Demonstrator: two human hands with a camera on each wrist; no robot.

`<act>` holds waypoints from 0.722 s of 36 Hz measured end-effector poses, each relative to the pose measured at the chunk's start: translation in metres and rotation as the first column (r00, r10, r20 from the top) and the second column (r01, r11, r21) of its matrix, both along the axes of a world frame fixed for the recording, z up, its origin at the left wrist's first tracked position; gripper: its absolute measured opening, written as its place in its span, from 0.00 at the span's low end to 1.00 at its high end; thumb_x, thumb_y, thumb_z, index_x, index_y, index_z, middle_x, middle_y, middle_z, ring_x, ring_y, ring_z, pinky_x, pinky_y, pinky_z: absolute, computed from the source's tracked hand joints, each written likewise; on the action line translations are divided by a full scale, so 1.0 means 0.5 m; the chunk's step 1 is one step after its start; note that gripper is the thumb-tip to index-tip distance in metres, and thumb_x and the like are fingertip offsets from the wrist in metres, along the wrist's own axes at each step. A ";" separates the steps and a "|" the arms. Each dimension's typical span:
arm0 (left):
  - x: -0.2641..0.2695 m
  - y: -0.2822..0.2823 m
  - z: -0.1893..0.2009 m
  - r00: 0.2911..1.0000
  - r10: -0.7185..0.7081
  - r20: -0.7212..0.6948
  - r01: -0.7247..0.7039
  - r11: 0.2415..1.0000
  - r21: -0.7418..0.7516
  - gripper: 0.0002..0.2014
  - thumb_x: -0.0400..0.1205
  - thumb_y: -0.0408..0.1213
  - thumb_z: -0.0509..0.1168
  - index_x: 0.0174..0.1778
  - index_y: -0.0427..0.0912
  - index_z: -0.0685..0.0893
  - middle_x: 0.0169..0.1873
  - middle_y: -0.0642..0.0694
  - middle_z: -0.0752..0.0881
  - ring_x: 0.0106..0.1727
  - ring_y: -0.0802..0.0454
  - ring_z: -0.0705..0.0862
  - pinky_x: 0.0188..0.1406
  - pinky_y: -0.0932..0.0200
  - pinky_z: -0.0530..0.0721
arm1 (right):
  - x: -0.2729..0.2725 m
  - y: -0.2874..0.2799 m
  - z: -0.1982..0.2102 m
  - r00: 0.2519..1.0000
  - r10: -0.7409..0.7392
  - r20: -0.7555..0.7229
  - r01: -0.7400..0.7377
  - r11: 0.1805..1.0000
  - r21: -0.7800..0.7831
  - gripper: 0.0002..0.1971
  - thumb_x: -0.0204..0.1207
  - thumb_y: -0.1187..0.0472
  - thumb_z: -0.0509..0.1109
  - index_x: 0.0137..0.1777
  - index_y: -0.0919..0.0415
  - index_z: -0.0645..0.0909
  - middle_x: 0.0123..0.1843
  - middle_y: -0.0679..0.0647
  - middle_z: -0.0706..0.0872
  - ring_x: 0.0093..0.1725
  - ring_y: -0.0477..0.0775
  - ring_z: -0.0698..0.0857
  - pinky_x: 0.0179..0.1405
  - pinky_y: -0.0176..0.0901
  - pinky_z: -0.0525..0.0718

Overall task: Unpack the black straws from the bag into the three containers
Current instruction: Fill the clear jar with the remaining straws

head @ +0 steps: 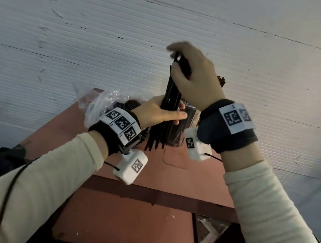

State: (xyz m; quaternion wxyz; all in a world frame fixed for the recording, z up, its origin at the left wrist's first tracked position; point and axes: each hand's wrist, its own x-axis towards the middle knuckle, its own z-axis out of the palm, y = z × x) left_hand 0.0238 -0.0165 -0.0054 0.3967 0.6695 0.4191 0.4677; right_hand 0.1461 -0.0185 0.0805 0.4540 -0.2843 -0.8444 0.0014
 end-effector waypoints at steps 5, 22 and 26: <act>0.002 -0.007 -0.016 0.998 0.020 0.056 -0.017 0.998 -0.062 0.12 0.79 0.35 0.72 0.52 0.29 0.85 0.44 0.36 0.89 0.45 0.44 0.88 0.63 0.46 0.84 | -0.014 0.018 -0.054 0.981 -0.043 0.190 0.063 0.993 -0.098 0.14 0.84 0.55 0.61 0.50 0.62 0.85 0.47 0.53 0.86 0.49 0.48 0.82 0.55 0.44 0.80; -0.019 0.001 -0.052 0.999 -0.041 0.006 0.041 0.965 -0.258 0.15 0.76 0.29 0.75 0.57 0.28 0.84 0.56 0.28 0.86 0.61 0.37 0.85 0.70 0.48 0.80 | -0.035 0.021 -0.090 0.988 -0.038 0.150 0.055 0.992 -0.112 0.11 0.75 0.63 0.67 0.57 0.59 0.83 0.48 0.54 0.83 0.49 0.52 0.82 0.54 0.43 0.80; -0.021 -0.003 -0.060 0.996 -0.086 -0.004 0.082 0.959 -0.271 0.12 0.78 0.40 0.74 0.49 0.35 0.86 0.47 0.37 0.86 0.52 0.46 0.85 0.68 0.49 0.80 | -0.036 0.020 -0.091 0.990 -0.011 0.139 0.027 0.993 -0.116 0.11 0.74 0.62 0.70 0.56 0.60 0.83 0.51 0.54 0.82 0.51 0.50 0.81 0.52 0.33 0.77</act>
